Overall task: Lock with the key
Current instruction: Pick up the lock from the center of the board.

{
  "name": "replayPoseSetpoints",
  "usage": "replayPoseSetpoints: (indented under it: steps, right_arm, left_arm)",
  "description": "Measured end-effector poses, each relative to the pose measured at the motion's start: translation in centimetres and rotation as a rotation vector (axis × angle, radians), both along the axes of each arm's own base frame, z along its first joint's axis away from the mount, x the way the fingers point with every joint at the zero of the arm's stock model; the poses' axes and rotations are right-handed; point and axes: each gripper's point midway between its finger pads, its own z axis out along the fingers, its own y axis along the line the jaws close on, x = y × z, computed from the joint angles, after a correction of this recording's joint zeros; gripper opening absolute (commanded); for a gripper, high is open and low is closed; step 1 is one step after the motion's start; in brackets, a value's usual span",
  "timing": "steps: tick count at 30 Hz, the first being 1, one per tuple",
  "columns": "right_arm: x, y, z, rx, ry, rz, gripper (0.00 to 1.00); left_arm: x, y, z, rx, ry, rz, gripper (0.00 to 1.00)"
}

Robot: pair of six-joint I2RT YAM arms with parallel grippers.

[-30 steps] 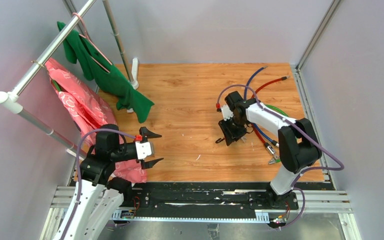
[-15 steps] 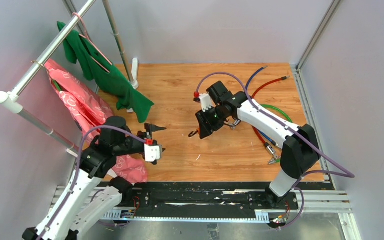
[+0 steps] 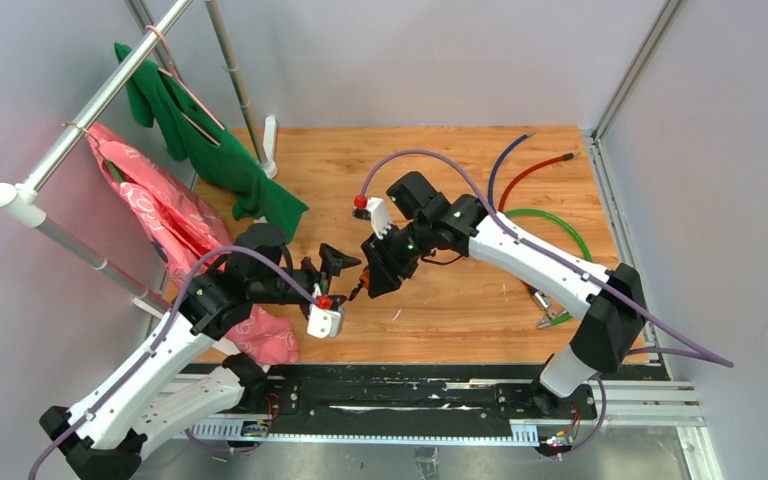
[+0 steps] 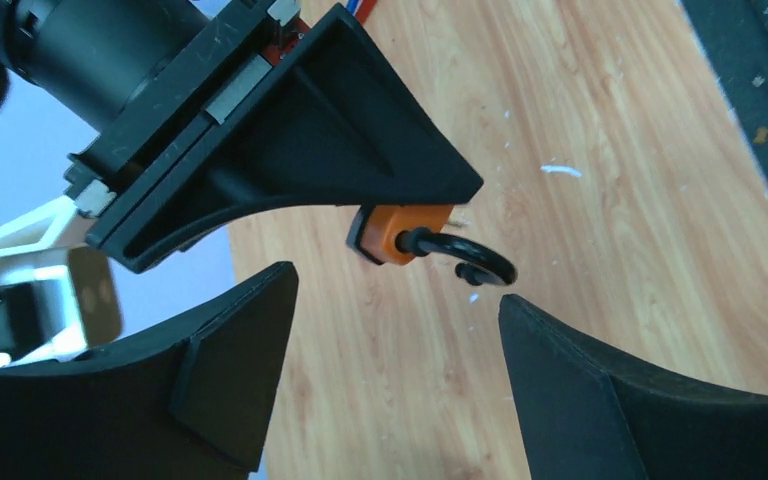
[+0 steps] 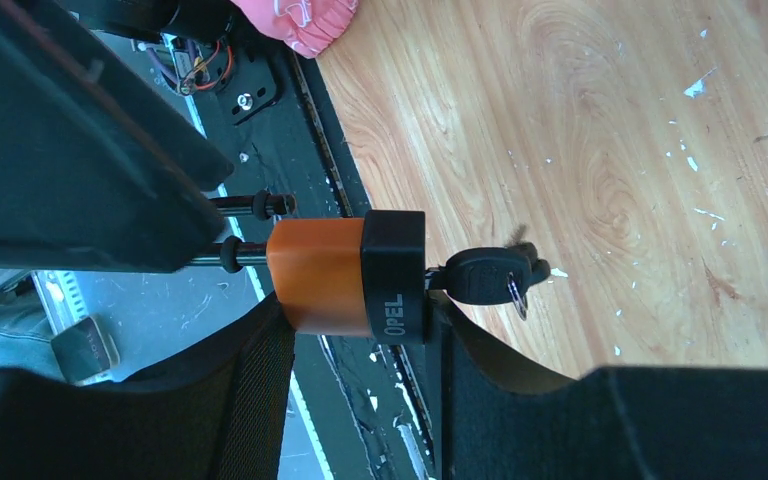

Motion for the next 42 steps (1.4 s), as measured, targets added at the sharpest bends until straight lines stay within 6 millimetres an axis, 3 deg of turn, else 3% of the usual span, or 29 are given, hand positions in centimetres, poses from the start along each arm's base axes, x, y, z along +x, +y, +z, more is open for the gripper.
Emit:
replayPoseSetpoints:
  steps: [3, 7, 11, 13, 20, 27, 31, 34, 42]
  right_arm:
    - [-0.1, 0.1, 0.5, 0.005, -0.027, -0.002, 0.00]
    - [1.1, -0.2, 1.5, 0.040, -0.111, -0.084, 0.00]
    - [2.5, -0.6, 2.8, 0.096, -0.196, -0.197, 0.00]
    - [3.2, -0.6, 3.4, 0.131, -0.239, -0.250, 0.00]
    - [4.1, 0.5, 4.9, 0.210, -0.320, -0.321, 0.00]
    - [4.7, 1.0, 5.7, 0.246, -0.347, -0.347, 0.00]
    - [4.7, 1.0, 5.8, 0.253, -0.351, -0.348, 0.00]
    - [4.7, 1.0, 5.7, 0.255, -0.352, -0.348, 0.00]
    - [4.6, 0.7, 6.1, 0.266, -0.362, -0.353, 0.00]
  left_arm:
    - [-0.4, -0.3, -0.3, -0.024, 0.112, 0.039, 0.81]
    - [-1.4, -0.1, -0.3, -0.099, 0.374, 0.179, 0.76]
    - [-1.4, -0.2, 0.5, -0.213, 0.604, 0.356, 0.59]
    - [-0.5, -0.1, 1.0, -0.287, 0.686, 0.473, 0.55]
    - [2.1, 0.1, 2.9, -0.467, 0.780, 0.679, 0.56]
    - [2.9, -0.2, 3.7, -0.537, 0.805, 0.714, 0.32]
    - [3.1, -0.3, 3.9, -0.548, 0.810, 0.714, 0.31]
    - [3.1, -0.4, 4.0, -0.553, 0.811, 0.715, 0.39]
    - [3.6, -0.2, 4.0, -0.564, 0.798, 0.736, 0.44]
